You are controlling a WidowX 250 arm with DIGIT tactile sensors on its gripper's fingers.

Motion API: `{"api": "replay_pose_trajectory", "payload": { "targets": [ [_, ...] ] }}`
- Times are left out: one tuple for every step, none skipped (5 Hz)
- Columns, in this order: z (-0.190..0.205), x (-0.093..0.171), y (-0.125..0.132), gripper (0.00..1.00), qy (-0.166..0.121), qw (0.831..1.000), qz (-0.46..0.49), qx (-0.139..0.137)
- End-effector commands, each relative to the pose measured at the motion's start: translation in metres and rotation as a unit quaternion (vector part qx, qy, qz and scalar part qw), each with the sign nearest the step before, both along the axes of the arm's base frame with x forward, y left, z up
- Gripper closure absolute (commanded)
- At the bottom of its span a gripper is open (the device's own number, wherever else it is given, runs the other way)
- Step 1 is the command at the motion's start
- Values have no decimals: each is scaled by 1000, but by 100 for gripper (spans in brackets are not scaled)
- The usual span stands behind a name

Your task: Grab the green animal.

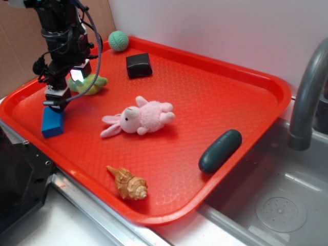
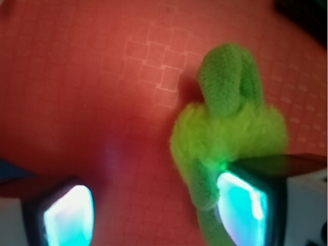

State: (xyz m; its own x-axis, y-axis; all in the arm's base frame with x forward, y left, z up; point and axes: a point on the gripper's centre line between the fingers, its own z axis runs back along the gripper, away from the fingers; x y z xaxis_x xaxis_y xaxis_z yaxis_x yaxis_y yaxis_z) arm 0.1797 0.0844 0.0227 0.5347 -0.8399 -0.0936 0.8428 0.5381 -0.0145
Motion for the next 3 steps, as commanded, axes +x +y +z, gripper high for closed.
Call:
{"api": "replay_pose_trajectory", "payload": {
  "targets": [
    [-6,-1,-5,0,19,1000,6,-7],
    [22,4,0,0,-5,1000,18,-22],
    [43,17,4,0,-31,999,16,-16]
  ]
}}
